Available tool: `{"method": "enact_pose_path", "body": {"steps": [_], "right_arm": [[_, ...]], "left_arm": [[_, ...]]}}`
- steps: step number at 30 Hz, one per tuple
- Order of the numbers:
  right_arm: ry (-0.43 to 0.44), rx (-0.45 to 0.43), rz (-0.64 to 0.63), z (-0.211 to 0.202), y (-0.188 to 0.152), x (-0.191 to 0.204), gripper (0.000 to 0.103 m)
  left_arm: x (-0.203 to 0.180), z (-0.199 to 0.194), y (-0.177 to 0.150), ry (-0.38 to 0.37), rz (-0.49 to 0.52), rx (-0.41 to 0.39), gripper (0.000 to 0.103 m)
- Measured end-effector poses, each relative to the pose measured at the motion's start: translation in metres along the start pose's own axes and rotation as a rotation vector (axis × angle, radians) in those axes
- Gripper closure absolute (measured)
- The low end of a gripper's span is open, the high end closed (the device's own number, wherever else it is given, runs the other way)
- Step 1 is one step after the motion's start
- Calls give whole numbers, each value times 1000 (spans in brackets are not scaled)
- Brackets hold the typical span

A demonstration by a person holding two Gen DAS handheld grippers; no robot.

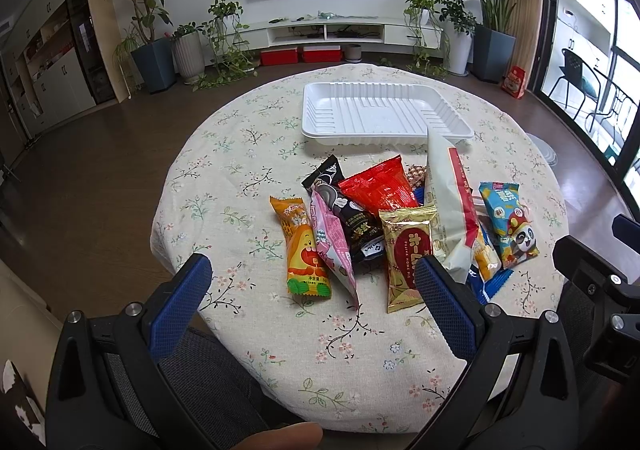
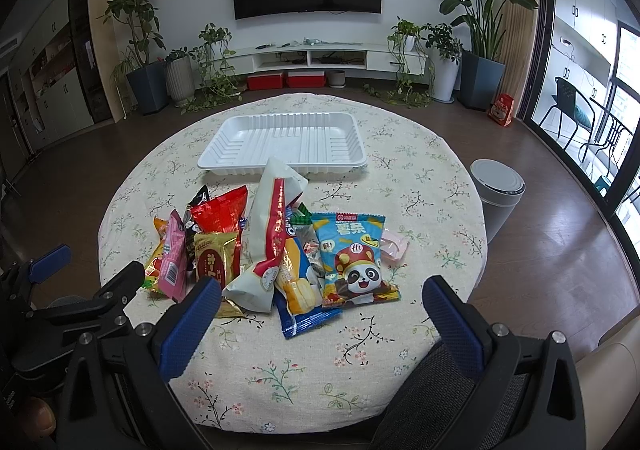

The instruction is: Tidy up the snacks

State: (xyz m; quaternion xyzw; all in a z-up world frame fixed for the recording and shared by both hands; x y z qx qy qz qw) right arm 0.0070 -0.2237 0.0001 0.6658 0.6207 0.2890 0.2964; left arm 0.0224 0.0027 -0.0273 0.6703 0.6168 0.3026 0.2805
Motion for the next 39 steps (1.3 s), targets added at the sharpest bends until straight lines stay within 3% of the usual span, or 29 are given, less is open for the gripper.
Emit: {"method": "enact_pose_path", "body": {"steps": [22, 24, 26, 28, 31, 33, 35, 37, 39], "right_arm": [[29, 11, 2, 0, 3, 0, 0], [38, 7, -4, -2, 1, -1, 0], [66, 2, -16, 2, 1, -6, 0], [108, 13, -26, 10, 0, -9, 0], [169, 42, -19, 18, 3, -19, 2], [204, 75, -1, 26, 2, -27, 6], [251, 121, 40, 37, 1, -36, 6], [311, 166, 89, 47, -1, -43, 11], [354, 204, 136, 56, -2, -48, 18]], "left_arm": [[5, 2, -4, -14, -7, -20, 0], [15, 4, -7, -68, -40, -38, 0], [28, 11, -11, -168, -90, -27, 0], [41, 19, -16, -199, -102, -12, 0], [48, 19, -22, -168, -32, -84, 0], [49, 27, -24, -161, 3, -18, 0], [57, 43, -24, -173, -85, 103, 0], [68, 57, -20, -186, -175, 136, 0], [68, 70, -15, -171, -155, 154, 0]]}}
Point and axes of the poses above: each gripper's, at about its wrist camera, not at the fingertips, and z roughly the way its jaws point, x to its left, y to its top, the point moved 3 cm from there along z, roughly the way its jaws point, and after that the axes turned 4 degrees about -x, right-handed, at the moved point
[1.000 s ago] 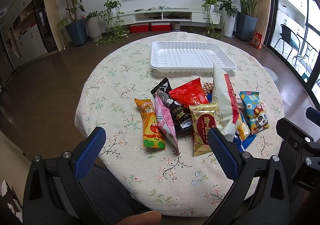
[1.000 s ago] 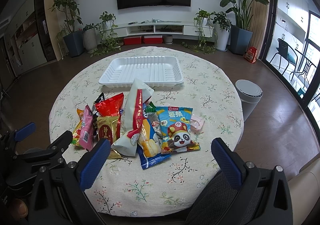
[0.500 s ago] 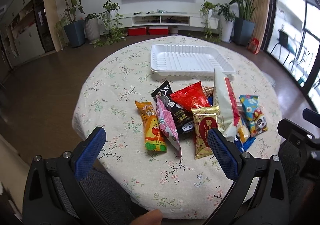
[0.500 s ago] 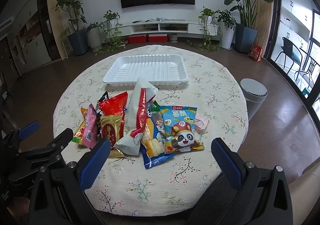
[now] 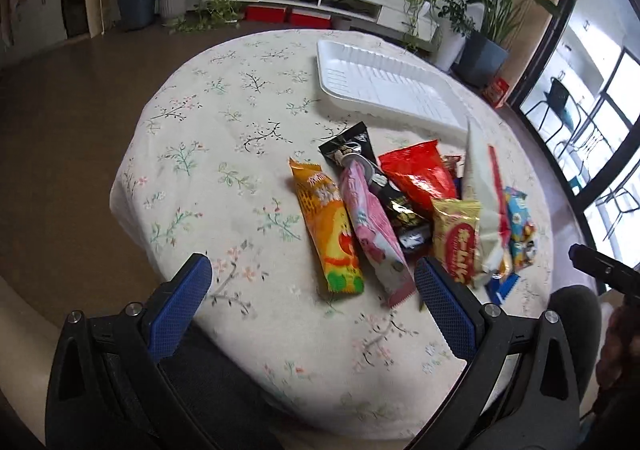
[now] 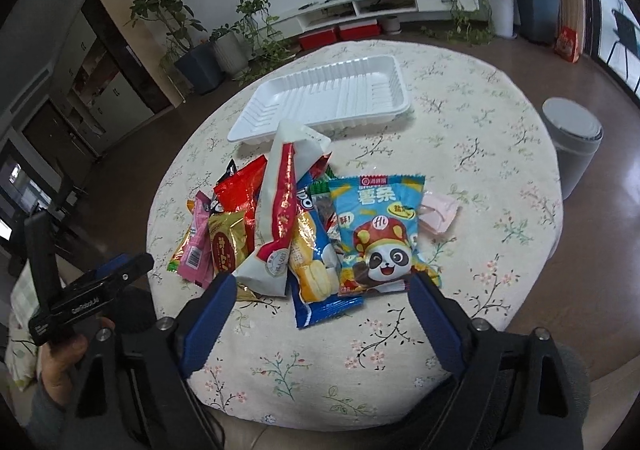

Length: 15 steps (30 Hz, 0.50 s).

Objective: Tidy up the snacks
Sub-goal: 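Reach the right tool into the pile and grasp the white red-striped packet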

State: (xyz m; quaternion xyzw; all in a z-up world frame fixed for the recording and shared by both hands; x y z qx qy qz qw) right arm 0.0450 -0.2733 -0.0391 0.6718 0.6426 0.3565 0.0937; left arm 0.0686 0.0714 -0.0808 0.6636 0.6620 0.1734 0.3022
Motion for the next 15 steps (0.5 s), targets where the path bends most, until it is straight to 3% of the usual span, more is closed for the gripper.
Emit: {"method": "enact_pose_path", "body": {"steps": [2, 6, 8, 10, 15], "right_arm": [[33, 29, 23, 8, 1, -1, 25], [57, 72, 72, 23, 7, 0, 25], [48, 88, 53, 29, 13, 7, 38], [22, 77, 11, 32, 21, 16, 43], [32, 106, -30, 57, 32, 35, 44]], "left_arm": [[0, 13, 7, 22, 28, 24, 0], [1, 31, 17, -1, 19, 47, 1], [1, 37, 19, -10, 23, 52, 1], [-1, 45, 20, 0, 37, 62, 3], [1, 56, 19, -39, 43, 80, 20]]}}
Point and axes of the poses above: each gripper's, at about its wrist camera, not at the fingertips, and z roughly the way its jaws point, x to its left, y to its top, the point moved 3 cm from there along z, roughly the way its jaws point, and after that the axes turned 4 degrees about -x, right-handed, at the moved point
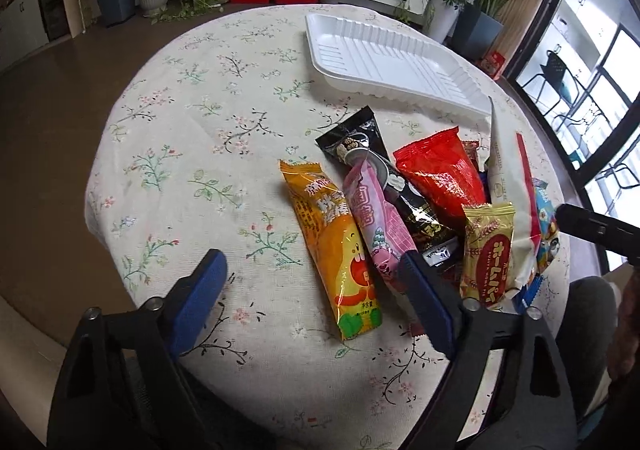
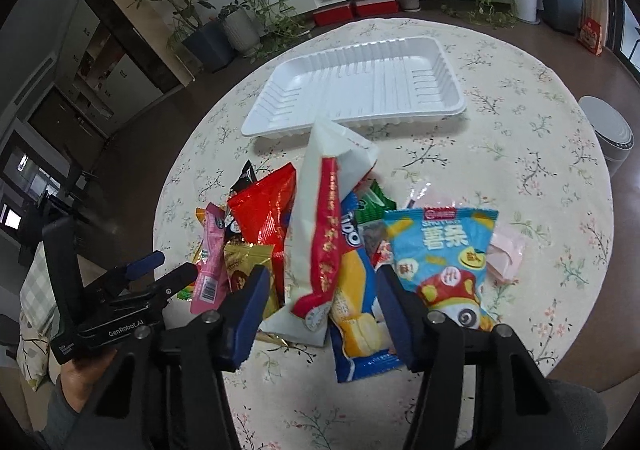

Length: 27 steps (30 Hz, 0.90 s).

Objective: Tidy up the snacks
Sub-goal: 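Reach the right tool into the pile and grasp the white red-striped packet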

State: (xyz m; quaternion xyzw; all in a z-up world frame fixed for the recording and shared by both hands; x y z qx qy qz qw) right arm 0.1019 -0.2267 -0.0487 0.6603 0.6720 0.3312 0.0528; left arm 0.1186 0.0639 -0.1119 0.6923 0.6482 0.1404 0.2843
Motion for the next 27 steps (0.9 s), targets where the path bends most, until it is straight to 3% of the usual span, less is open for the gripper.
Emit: {"method": "enact_pose_path", "body": {"steps": [9, 18, 20, 27], "right_arm": [[-55, 61, -13, 40, 11, -2, 50], [-10, 86, -42, 51, 11, 3, 55], [-14, 86, -84, 53, 11, 9, 66], [24, 64, -84, 48, 8, 5, 80]], "left_arm": [[-1, 11, -1, -70, -2, -2, 24], [-3, 3, -1, -120, -8, 1, 25], [-6, 1, -3, -111, 4, 1, 25], [-4, -8, 0, -75, 14, -5, 25]]}}
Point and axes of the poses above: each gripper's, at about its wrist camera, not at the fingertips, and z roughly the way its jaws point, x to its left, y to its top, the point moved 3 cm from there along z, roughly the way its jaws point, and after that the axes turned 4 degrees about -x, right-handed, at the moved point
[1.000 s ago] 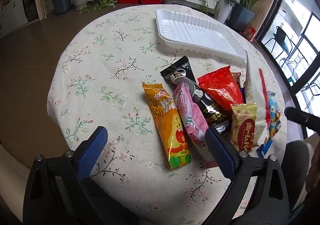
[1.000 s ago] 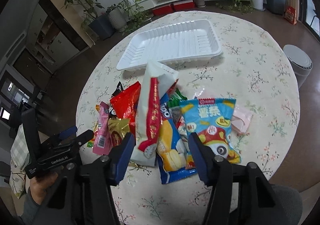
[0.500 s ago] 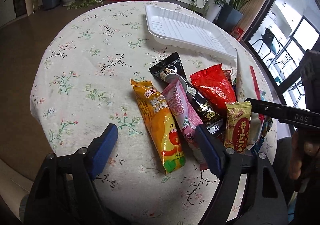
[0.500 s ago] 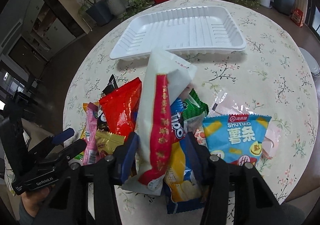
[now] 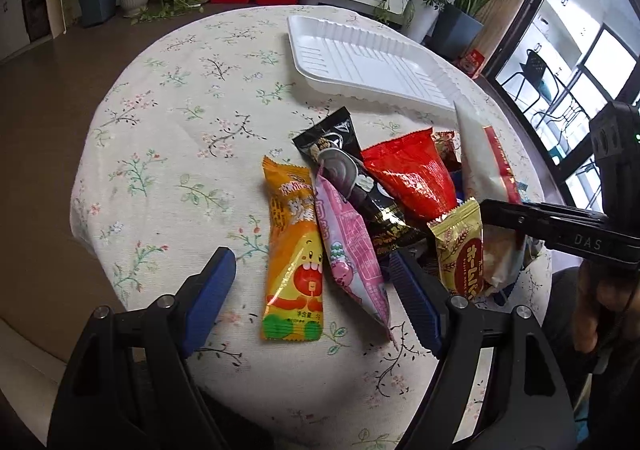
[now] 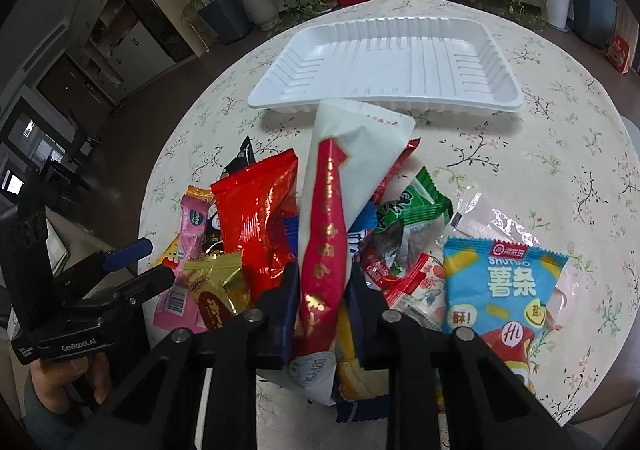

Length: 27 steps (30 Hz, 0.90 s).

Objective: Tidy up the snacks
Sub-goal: 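Reach the right tool into the pile and grasp the white red-striped packet, then grasp the orange stick snack with the left tool while the right tool holds the white packet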

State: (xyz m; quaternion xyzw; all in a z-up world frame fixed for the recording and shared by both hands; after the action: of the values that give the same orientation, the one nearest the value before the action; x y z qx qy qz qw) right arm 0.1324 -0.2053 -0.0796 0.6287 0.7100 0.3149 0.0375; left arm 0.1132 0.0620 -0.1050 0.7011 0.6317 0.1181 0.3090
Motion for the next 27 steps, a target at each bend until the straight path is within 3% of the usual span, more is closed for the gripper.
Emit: {"method": "enact_pose_path", "body": {"steps": [6, 13, 19, 27], "right_arm": [[57, -53, 53, -15, -2, -9, 85], [76, -115, 75, -28, -2, -19, 88], [204, -164, 106, -39, -5, -19, 88], [212, -168, 111, -36, -10, -22, 88]], "left_arm": [[6, -11, 11, 18, 15, -7, 25], [5, -4, 7, 46, 92, 67, 25], [1, 3, 14, 88, 180, 107, 25], [7, 25, 16, 124, 243, 218, 30]]}}
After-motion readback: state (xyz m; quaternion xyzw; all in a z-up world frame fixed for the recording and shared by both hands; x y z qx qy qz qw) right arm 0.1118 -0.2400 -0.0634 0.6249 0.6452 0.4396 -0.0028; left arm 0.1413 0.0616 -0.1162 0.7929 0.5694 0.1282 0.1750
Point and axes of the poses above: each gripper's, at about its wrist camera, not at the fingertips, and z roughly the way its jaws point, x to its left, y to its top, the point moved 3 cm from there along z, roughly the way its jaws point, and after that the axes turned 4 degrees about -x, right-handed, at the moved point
